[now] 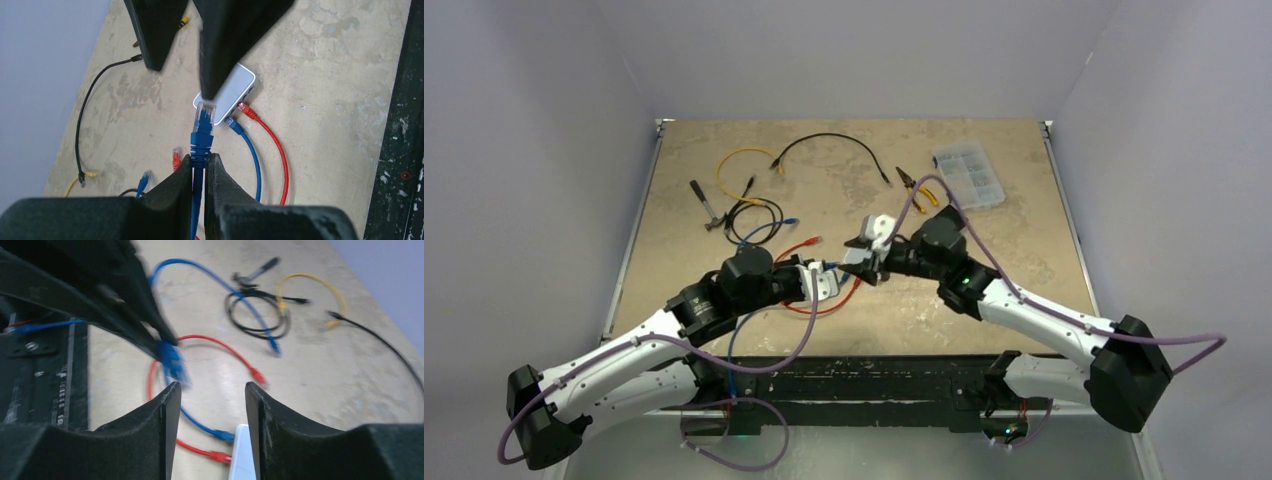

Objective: Insert the plug into the switch port
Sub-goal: Pick up the connector from the center of the board.

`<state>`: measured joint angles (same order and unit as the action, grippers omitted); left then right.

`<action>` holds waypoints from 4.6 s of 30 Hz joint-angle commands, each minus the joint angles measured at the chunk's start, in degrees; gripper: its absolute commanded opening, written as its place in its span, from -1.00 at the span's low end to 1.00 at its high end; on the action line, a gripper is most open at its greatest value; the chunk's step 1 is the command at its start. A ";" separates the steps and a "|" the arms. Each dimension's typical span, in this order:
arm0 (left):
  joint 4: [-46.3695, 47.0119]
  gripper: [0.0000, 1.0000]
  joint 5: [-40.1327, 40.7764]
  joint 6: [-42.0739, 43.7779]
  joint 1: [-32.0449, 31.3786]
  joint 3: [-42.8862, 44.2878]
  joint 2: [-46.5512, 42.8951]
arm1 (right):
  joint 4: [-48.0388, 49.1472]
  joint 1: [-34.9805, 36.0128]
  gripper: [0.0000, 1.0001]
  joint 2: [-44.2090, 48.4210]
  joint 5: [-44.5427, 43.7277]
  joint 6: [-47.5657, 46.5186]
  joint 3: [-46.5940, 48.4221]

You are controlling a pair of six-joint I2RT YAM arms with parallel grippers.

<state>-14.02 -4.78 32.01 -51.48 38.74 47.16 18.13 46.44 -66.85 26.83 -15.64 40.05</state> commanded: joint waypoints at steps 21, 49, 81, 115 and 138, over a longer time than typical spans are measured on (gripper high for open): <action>7.36 -1.00 -5.35 -34.07 8.90 7.43 10.50 | 34.69 -21.30 0.24 -0.15 22.51 31.80 -10.36; 6.41 -1.00 33.74 -4.48 -13.07 1.94 4.34 | 20.46 -11.52 0.30 -6.27 3.22 61.94 -0.90; 20.81 -1.00 43.60 4.85 -20.40 -4.70 2.36 | 43.22 -5.25 0.15 -12.60 -2.02 89.57 -6.51; 11.86 -0.11 36.77 -7.35 -19.14 -0.62 -2.58 | 48.12 -6.61 -1.00 -16.55 2.65 74.37 -4.67; 16.18 0.15 -39.66 -30.07 16.15 7.03 8.52 | 56.35 -14.80 -1.00 -9.40 38.43 30.69 -3.84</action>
<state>-3.60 -30.98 4.43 -36.34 43.64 56.38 71.18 31.48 -78.83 58.37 22.31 34.61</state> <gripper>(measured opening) 0.570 0.168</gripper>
